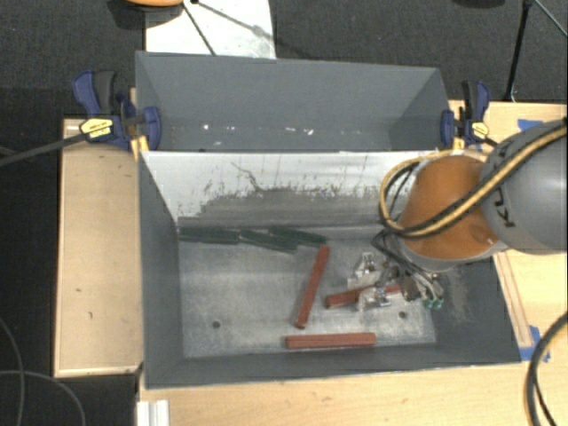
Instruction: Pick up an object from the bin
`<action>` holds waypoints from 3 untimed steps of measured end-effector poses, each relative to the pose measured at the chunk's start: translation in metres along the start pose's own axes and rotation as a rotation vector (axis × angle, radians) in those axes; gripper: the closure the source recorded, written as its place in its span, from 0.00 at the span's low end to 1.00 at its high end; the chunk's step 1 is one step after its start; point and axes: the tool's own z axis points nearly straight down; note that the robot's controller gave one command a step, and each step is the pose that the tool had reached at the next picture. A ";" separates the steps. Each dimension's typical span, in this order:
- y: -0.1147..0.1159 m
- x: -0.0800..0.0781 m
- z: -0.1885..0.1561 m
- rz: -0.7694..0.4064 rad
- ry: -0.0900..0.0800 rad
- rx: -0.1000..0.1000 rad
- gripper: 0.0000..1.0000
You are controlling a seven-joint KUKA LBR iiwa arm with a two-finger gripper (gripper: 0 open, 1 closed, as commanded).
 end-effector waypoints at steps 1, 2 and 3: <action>0.000 0.002 -0.016 -0.004 0.012 -0.001 1.00; 0.000 0.001 -0.031 -0.004 0.013 0.000 1.00; 0.000 0.003 -0.050 -0.002 0.019 -0.002 1.00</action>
Offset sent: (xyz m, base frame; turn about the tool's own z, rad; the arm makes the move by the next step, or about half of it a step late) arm 0.0001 -0.0001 0.0660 0.0000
